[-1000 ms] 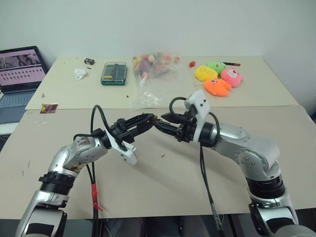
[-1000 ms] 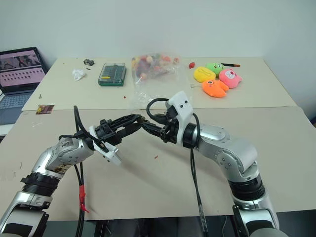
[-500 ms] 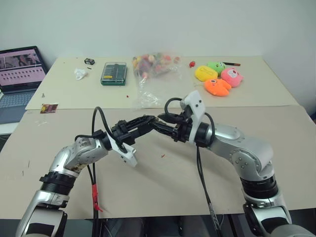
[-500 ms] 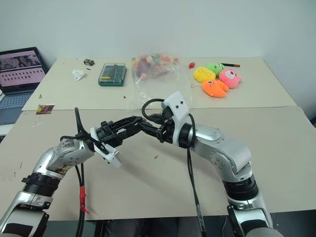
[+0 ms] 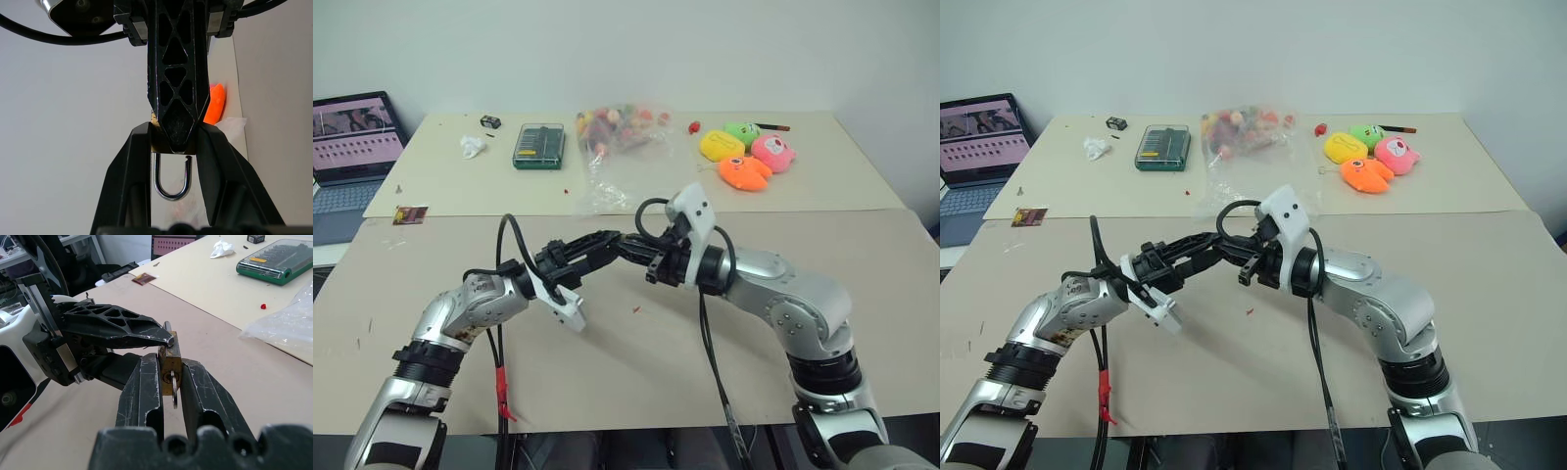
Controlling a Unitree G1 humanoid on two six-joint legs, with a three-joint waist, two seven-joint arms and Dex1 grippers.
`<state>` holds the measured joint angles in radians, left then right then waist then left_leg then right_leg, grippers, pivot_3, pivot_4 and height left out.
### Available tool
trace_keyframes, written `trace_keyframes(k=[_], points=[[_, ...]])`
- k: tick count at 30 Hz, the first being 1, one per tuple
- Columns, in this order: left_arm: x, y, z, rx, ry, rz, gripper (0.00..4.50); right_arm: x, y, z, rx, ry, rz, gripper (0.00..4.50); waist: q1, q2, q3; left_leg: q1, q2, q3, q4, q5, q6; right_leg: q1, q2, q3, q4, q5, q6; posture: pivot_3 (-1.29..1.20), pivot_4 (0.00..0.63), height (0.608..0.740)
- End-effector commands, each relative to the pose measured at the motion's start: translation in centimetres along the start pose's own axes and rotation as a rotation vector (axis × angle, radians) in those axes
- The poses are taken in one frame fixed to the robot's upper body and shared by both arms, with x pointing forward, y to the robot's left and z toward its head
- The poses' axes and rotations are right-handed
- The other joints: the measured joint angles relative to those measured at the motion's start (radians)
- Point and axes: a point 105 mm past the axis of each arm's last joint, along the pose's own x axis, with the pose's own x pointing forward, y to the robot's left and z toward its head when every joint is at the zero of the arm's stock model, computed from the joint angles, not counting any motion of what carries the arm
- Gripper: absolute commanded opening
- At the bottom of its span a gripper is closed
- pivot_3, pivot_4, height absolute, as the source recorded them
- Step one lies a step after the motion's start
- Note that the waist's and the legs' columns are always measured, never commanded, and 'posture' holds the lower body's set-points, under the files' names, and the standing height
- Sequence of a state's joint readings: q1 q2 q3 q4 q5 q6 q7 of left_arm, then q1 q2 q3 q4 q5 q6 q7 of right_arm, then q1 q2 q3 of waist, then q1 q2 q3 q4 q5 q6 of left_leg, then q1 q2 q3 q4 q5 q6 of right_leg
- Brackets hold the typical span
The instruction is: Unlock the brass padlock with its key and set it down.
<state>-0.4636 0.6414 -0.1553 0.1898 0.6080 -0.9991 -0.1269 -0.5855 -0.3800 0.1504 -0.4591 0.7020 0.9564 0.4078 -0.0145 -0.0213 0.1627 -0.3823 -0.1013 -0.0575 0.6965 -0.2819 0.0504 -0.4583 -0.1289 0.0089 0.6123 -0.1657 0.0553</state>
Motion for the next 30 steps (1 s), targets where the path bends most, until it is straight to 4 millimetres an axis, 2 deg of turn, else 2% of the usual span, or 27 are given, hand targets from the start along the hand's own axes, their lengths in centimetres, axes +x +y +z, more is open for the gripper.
trace_keyframes(k=[1, 3, 8, 10, 13, 17, 26, 30], points=[[-0.4, 0.6, 0.1, -0.020, -0.013, 0.046, 1.30, -0.3, -0.2, 1.6, -0.038, -0.051, -0.015, 0.14, 0.000, 0.000, 0.000, 0.000, 0.000, 0.000, 0.000, 0.000, 0.000, 0.000, 0.000, 0.000, 0.000, 0.000, 0.000, 0.00, 0.150, 0.740], [-0.5, 0.6, 0.1, -0.053, -0.015, 0.052, 2.15, -0.3, -0.2, 1.6, -0.036, -0.051, -0.015, 0.14, -0.001, 0.000, 0.000, 0.000, 0.000, 0.000, 0.000, 0.000, 0.000, 0.000, 0.000, 0.000, 0.000, 0.000, 0.000, 0.00, 0.150, 0.740], [-1.0, 1.1, -0.3, -0.076, 0.009, 0.071, 3.79, -0.4, -0.3, 1.6, -0.033, -0.050, -0.014, 0.14, 0.000, 0.000, 0.000, 0.000, 0.000, 0.000, 0.000, 0.000, 0.000, 0.000, 0.000, 0.000, 0.000, 0.000, 0.000, 0.00, 0.150, 0.740], [-2.2, 0.3, -1.6, -0.165, 0.080, 0.049, 4.47, -0.6, -0.6, 1.6, -0.034, -0.047, -0.016, 0.14, -0.001, 0.000, 0.000, 0.000, 0.000, 0.000, 0.000, 0.000, 0.000, 0.000, 0.000, 0.000, 0.000, 0.000, 0.000, 0.00, 0.150, 0.740], [-4.0, -1.1, -3.4, -0.288, 0.193, 0.007, 4.49, -0.9, -0.9, 1.7, -0.036, -0.047, -0.019, 0.14, -0.002, 0.000, 0.000, 0.000, 0.000, 0.000, 0.000, 0.000, 0.000, 0.000, 0.000, 0.000, 0.000, 0.000, 0.000, 0.00, 0.150, 0.740], [-5.2, -1.9, -4.4, -0.406, 0.255, -0.010, 4.49, -1.3, -1.2, 1.9, -0.036, -0.050, -0.016, 0.14, -0.009, 0.000, 0.000, 0.002, 0.000, 0.000, 0.000, 0.000, 0.000, 0.000, 0.000, 0.000, 0.001, 0.000, 0.000, 0.00, 0.150, 0.740], [-4.4, -2.6, -4.4, -0.539, 0.250, -0.018, 4.49, -2.4, -0.5, 3.1, -0.006, -0.081, 0.054, 0.14, -0.001, 0.000, 0.000, 0.001, 0.000, 0.000, 0.000, 0.000, 0.001, 0.001, 0.000, 0.000, 0.000, 0.000, 0.000, 0.00, 0.150, 0.740], [-3.1, -2.7, -3.9, -0.756, 0.221, -0.010, 4.49, -3.4, 0.9, 3.6, 0.002, -0.079, 0.139, 0.14, -0.001, 0.000, 0.000, 0.000, 0.000, 0.000, 0.000, 0.000, 0.001, 0.000, 0.000, 0.000, 0.000, 0.000, 0.000, 0.00, 0.150, 0.740]])
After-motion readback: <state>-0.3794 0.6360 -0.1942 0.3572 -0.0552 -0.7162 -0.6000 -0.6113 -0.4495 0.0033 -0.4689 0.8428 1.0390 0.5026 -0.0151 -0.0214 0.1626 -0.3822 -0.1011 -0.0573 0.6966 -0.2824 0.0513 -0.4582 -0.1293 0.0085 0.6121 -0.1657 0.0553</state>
